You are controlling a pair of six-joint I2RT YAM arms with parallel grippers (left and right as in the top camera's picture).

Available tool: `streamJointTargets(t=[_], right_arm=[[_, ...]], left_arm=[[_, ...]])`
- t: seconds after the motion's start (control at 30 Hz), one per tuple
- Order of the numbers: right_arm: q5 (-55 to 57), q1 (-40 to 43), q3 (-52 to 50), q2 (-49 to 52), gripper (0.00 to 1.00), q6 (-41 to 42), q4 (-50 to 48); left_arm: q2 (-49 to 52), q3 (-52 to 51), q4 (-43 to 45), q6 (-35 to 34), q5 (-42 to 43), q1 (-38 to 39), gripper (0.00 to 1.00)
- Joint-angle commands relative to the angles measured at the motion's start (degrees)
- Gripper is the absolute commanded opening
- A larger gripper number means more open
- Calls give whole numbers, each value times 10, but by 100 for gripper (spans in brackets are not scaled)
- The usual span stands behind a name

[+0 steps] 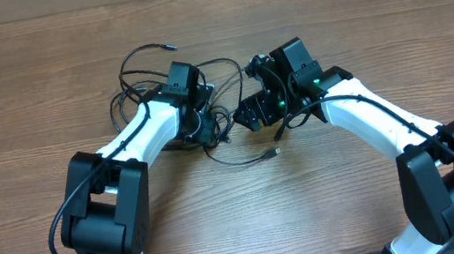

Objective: Untangle cables

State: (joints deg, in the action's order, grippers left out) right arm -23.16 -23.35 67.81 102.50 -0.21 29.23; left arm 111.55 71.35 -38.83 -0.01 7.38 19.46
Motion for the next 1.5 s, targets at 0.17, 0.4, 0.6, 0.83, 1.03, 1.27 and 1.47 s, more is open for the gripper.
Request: streamJointTargets(t=[0.17,0.4,0.6,0.83,1.03,1.27,1.47], right_arm=[[-82,-1,10,-3,83,10,11],[-187,-2,10,-44,83,9,12],[-200,-2,17,-114,82,15,10],[-200,-2,22,-208,79,35,-14],[-191,-2,22,-268,78,50,-36],[-178,-2,22,-286,78,52,-35],[-115,-2,22,-285,78,51,-35]], left_arm=[[-55,158,-145,-4,-18,-9,4],[-128,302,-236,-4,-18,-5,4],[-190,328,-245,-4,-16,-5,4],[-232,328,-252,-4,-12,-5,4],[-232,328,-260,-4,47,-5,4],[-232,328,-263,-2,108,-5,4],[-233,328,-271,45,205,5,4]])
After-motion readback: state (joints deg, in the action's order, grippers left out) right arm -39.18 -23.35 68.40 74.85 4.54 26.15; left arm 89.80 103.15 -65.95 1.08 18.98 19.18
